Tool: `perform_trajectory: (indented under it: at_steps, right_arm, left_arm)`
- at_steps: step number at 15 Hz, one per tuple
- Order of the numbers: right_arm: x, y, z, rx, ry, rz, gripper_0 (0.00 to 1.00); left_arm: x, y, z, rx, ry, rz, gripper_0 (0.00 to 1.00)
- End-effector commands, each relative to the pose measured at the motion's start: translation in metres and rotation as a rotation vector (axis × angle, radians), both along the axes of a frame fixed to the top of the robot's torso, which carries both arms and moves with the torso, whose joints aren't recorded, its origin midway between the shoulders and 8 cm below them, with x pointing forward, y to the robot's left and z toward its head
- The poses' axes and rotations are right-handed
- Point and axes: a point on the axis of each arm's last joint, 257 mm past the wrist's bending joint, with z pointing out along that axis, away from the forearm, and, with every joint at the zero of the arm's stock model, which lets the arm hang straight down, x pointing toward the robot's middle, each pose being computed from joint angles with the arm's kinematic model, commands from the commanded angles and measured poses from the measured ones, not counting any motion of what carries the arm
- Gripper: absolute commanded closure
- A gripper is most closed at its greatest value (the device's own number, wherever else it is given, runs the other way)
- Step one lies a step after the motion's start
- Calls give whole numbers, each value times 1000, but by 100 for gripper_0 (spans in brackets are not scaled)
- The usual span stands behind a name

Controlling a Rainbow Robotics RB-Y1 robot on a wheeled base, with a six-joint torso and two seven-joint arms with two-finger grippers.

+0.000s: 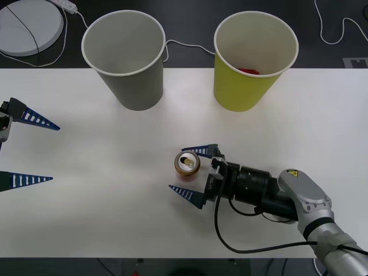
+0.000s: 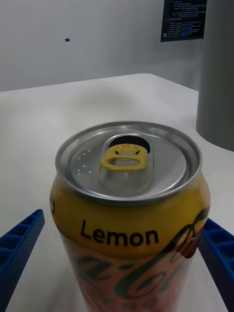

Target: Put the can into the green bin and the plastic bottle into the gray bin

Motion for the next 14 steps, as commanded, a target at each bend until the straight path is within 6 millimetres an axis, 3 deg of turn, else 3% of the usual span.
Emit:
perform_trajectory:
  at_steps: [1,2,3,4,6,14]
  right_arm:
    - [1,1,1,0,-4,1,0]
    - [1,1,2,-1,-7,2,6]
    - [1,1,1,-1,-6,1,73]
    - [1,1,2,1,-5,1,91]
    - [1,1,2,2,-2,1,100]
    - [2,-9,15,-8,0,29,100]
  left_arm:
    - [0,0,0,0,0,0,0]
    - [0,0,0,0,0,0,0]
    - [0,0,0,0,0,0,0]
    - [0,0,0,0,0,0,0]
    - [0,0,0,0,0,0,0]
    - [0,0,0,0,0,0,0]
